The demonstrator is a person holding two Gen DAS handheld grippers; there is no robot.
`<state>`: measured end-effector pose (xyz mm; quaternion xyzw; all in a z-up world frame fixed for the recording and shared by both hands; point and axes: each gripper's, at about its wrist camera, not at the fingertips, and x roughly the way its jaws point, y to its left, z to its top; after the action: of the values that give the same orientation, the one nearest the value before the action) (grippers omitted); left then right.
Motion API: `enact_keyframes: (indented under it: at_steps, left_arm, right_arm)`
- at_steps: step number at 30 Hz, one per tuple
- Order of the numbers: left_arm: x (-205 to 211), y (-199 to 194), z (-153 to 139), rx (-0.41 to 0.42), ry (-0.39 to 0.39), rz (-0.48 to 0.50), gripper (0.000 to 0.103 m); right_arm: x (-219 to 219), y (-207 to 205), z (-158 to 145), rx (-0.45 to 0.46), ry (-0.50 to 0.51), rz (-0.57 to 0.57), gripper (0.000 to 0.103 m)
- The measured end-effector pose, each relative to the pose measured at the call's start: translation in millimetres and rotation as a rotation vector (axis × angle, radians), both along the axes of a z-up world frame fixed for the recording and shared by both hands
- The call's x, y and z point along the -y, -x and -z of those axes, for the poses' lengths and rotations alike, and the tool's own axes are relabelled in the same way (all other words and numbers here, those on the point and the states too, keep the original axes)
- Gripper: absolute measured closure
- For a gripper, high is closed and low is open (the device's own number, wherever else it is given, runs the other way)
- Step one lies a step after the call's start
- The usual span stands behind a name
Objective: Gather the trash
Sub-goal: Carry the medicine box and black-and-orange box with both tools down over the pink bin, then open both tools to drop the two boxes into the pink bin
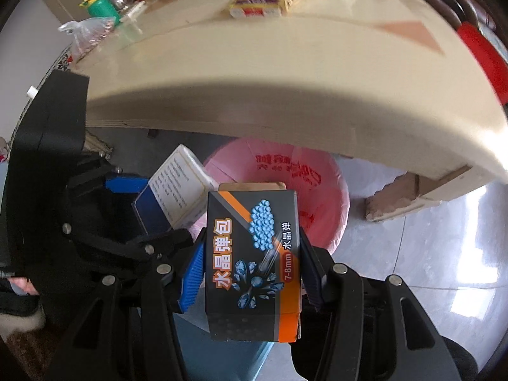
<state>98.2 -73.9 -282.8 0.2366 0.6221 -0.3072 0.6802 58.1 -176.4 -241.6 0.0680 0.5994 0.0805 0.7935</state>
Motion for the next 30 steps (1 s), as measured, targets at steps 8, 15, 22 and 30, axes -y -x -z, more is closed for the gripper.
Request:
enact_keyframes:
  at_steps: [8,15,22,30]
  left_arm:
    - [4,1,42,-0.067,-0.047,-0.020,0.042]
    - [5,-17,69,-0.108,-0.075,-0.056,0.042]
    - [16,-19,79,-0.100,-0.117,-0.048,0.042]
    - [19,-22,86,-0.066,-0.178,-0.033,0.023]
  right_arm:
    - [12,-16,50,-0.070,-0.036,0.029,0.051]
    - [16,-30,78,-0.116,-0.039,0.011,0.051]
    - [24,-38,97,-0.144,-0.065,0.033,0.051]
    - [33,-43,96,-0.122,-0.070,0.062,0.023]
